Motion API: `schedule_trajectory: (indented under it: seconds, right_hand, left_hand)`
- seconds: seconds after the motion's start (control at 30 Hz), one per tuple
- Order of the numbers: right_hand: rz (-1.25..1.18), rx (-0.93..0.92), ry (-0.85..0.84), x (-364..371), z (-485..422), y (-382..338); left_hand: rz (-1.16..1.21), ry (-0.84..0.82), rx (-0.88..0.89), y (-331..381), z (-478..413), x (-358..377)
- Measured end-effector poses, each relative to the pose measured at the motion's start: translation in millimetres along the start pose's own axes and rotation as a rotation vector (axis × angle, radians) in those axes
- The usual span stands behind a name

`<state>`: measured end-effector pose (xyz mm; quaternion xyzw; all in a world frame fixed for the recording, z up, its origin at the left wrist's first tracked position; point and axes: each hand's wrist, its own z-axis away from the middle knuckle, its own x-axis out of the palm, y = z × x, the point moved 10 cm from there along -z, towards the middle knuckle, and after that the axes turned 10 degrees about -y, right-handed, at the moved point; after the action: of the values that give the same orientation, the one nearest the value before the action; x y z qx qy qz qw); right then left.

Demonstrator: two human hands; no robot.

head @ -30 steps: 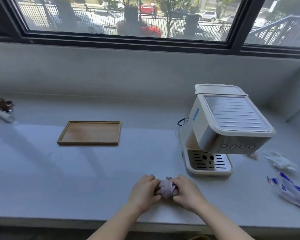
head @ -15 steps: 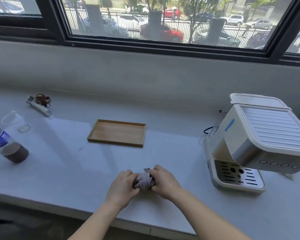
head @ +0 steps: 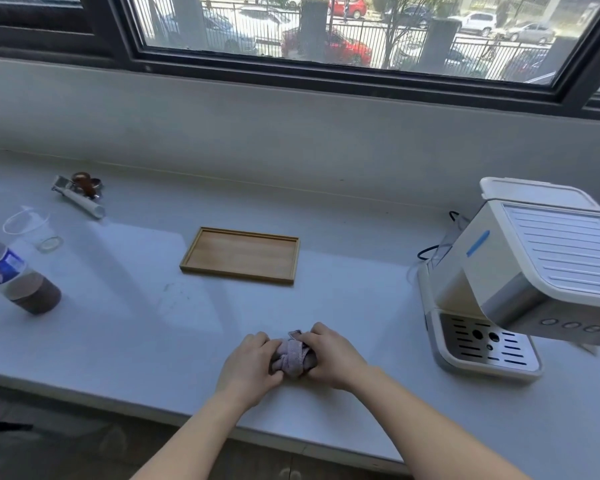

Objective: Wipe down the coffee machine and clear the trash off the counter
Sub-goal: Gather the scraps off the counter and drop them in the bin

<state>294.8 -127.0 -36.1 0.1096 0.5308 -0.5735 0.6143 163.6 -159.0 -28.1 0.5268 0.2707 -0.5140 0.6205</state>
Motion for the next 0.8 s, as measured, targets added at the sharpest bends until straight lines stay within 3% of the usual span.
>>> schedule_trajectory:
  seconds: [0.4,0.8]
  right_hand:
    - [-0.036,-0.003,0.026,-14.5,19.4,5.3]
    - [-0.019,0.092,0.105,-35.4,91.7,51.0]
  left_hand:
    - [-0.015,0.008,0.015,14.6,10.2,-13.3]
    - [-0.039,0.042,0.162,103.6,11.9,-14.7]
